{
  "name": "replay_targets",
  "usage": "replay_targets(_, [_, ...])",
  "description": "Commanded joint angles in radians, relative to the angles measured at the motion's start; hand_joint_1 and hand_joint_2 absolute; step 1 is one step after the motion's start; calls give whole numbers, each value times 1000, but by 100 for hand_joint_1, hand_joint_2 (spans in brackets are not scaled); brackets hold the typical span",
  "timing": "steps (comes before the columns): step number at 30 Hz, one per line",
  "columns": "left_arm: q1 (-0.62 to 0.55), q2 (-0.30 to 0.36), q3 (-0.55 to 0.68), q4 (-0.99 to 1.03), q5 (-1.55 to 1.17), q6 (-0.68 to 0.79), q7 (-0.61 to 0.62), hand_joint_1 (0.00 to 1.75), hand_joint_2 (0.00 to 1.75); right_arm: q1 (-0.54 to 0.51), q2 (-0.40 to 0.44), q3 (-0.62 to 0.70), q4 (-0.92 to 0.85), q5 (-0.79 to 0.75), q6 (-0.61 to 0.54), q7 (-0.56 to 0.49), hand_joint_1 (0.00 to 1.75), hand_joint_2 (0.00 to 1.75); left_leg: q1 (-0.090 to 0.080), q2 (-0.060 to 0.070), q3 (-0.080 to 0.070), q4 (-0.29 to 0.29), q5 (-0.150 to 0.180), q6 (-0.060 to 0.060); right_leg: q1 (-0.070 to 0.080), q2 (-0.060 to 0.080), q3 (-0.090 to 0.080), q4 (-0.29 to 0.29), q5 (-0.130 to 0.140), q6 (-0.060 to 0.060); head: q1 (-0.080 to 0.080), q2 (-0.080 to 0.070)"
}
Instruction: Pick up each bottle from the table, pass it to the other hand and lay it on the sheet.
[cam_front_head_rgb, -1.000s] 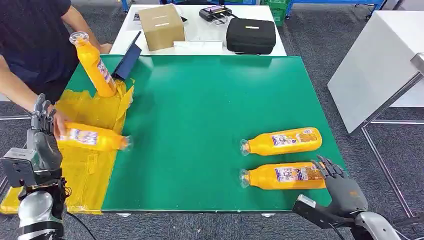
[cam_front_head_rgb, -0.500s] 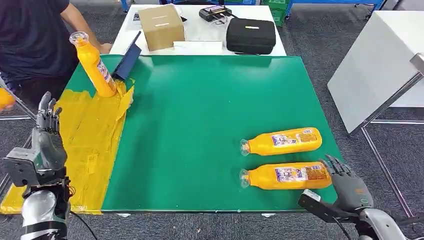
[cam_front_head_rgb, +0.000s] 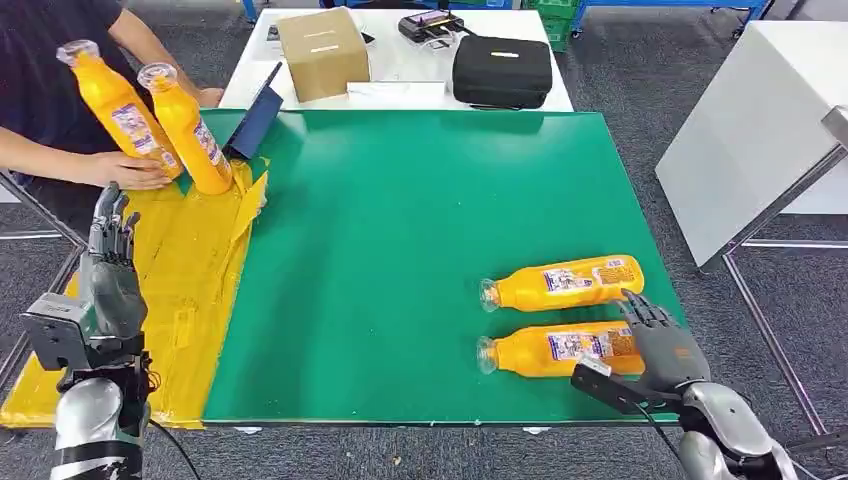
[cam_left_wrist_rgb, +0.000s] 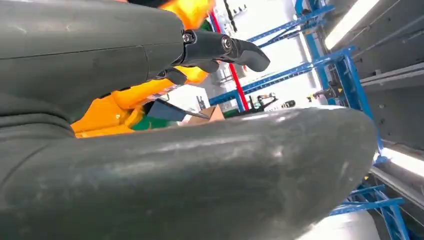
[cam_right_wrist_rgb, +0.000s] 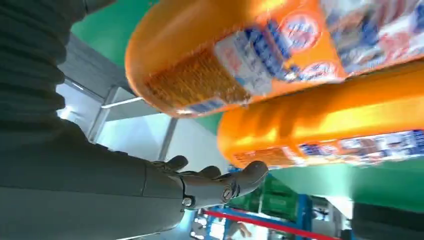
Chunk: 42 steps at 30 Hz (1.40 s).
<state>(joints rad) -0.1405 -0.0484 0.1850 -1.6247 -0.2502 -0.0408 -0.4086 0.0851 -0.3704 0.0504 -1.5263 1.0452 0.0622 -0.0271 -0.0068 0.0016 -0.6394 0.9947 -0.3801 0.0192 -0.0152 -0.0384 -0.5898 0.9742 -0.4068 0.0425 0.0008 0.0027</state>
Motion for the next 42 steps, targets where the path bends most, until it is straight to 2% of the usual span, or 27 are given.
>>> replay_targets(1, [-36, -9, -5, 56, 11, 5, 0, 0, 0, -92, -8, 172, 137, -20, 38, -18, 0, 175, 2, 1, 5, 0, -2, -2, 1, 4, 5, -2, -1, -2, 0, 0])
replay_targets(3, [-45, -7, -10, 72, 16, 6, -3, 0, 0, -84, -47, 202, 140, -56, 66, -21, 0, 175, 1, 1, 3, 0, -1, -1, 1, 2, 4, -1, -1, -1, 0, 0])
replay_targets(7, [-46, -7, -10, 73, 16, 6, -3, 0, 0, -81, -49, 200, 140, -58, 65, -22, 0, 175, 1, -1, 3, 0, -1, -1, 0, 1, 4, -1, -1, -1, 0, 0])
replay_targets(8, [-46, -5, -12, 75, 18, 7, -5, 0, 0, -80, -66, 214, 138, -71, 82, -24, 0, 175, 2, -1, 5, 0, -3, -2, 1, 3, 7, -2, -2, -2, 0, 0])
replay_targets(9, [-54, -1, -18, 88, 23, 7, -7, 0, 0, -77, -123, 254, 132, -109, 140, -17, 3, 175, 1, 0, 3, 0, -2, -1, 1, 3, 5, -1, -1, -1, 0, 0])
replay_targets(10, [-60, 2, -22, 99, 29, 9, -11, 0, 0, -67, -158, 271, 127, -149, 163, -20, 157, 175, 2, 0, 5, 0, -3, -2, 1, 4, 7, -2, -2, -2, 0, 0])
replay_targets(11, [-70, 7, -26, 118, 39, 11, -16, 0, 0, -50, -216, 300, 115, -190, 201, -18, 175, 175, 1, -1, 4, 0, -2, -1, 0, 2, 5, -1, -2, -1, 0, 0])
replay_targets(14, [-84, 12, -39, 148, 50, 15, -25, 0, 0, -16, -290, 341, 105, -255, 222, -10, 175, 175, 0, -6, 4, 0, -2, -1, -1, -3, 6, -1, -3, -1, 0, 0])
replay_targets(16, [-81, 12, -46, 151, 54, 19, -29, 0, 0, -1, -303, 355, 99, -276, 218, 5, 175, 175, 1, -6, 5, 0, -2, -1, 0, -3, 7, -2, -3, -1, 0, 0])
replay_targets(19, [-64, 12, -53, 139, 57, 22, -31, 0, 0, 15, -308, 380, 99, -295, 207, 43, 175, 175, 1, -4, 4, 0, -1, -1, 0, -1, 5, -2, -2, -1, 0, 0])
replay_targets(22, [-28, 8, -57, 110, 57, 23, -30, 0, 0, 62, -300, 381, 80, -317, 144, 90, 175, 175, 1, -5, 6, -1, -2, -1, 1, -2, 9, -3, -3, -1, 1, 0])
replay_targets(23, [-25, 7, -57, 108, 57, 23, -30, 0, 0, 65, -299, 383, 79, -317, 141, 91, 175, 175, 2, -7, 9, -1, -3, -2, 1, -2, 11, -4, -4, -2, 0, 0])
replay_targets(25, [-25, 7, -57, 108, 57, 23, -30, 0, 0, 65, -299, 383, 79, -317, 141, 91, 175, 175, 1, -6, 8, 0, -3, 0, 1, -3, 3, -3, -4, 0, 0, 0])
replay_targets(28, [-25, 8, -57, 105, 57, 23, -30, 0, 0, 60, -299, 384, 75, -317, 141, 91, 175, 175, 2, -6, 14, 0, -7, 0, 1, -1, 7, -4, -7, 0, 0, 0])
replay_targets(32, [-25, 8, -57, 105, 57, 23, -30, 0, 0, 60, -299, 384, 75, -317, 141, 91, 175, 175, 2, -6, 13, -1, -6, 1, 0, -2, 6, -4, -6, 1, 0, 0])
replay_targets(34, [-16, 4, -54, 94, 60, 23, -29, 0, 0, 64, -250, 352, 81, -311, 88, 104, 175, 175, 2, -6, 14, -1, -6, 1, 1, -2, 7, -5, -6, 1, 0, 0])
replay_targets(35, [3, -2, -48, 66, 62, 24, -24, 0, 0, 58, -157, 306, 78, -255, -42, 57, 175, 175, 2, -6, 15, -1, -7, 0, 1, -2, 8, -5, -7, 0, 0, 0])
replay_targets(36, [31, -10, -36, 26, 70, 20, -9, 0, 0, 51, -1, 223, 70, -254, -137, -4, 175, 175, 3, -7, 16, -1, -7, 0, 1, -2, 10, -6, -7, -1, 0, 0])
replay_targets(37, [49, -15, -30, 1, 78, 6, 16, 0, 0, 42, 98, 191, 31, -219, -198, -29, 175, 175, 4, -2, 16, -3, -7, 0, 2, 2, 9, -8, -5, -1, 1, 0])
replay_targets(38, [57, -23, -29, -12, 101, -24, 56, 0, 0, 33, 214, 150, -30, -268, -237, -84, 175, 175, 4, 0, 17, -3, -7, -1, 3, 4, 10, -8, -5, -1, 1, 0])
replay_targets(40, [47, -35, -46, 5, 144, -63, 83, 0, 0, 22, 330, 124, -143, -381, -296, -191, 175, 175, 5, 5, 15, -1, -8, -1, 5, 8, 17, -5, -4, -1, 3, 0])
replay_targets(41, [35, -43, -67, 25, 184, -93, 105, 0, 0, 19, 371, 134, -213, -389, -323, -218, 175, 175, 5, 9, 15, -1, -9, -2, 5, 13, 16, -4, -4, -3, 2, 0])
replay_targets(42, [36, -43, -96, 27, 199, -104, 109, 0, 0, 18, 401, 145, -258, -438, -338, -259, 175, 175, 3, 7, 11, 0, -8, -3, 3, 10, 11, -1, -3, -2, 2, 0])
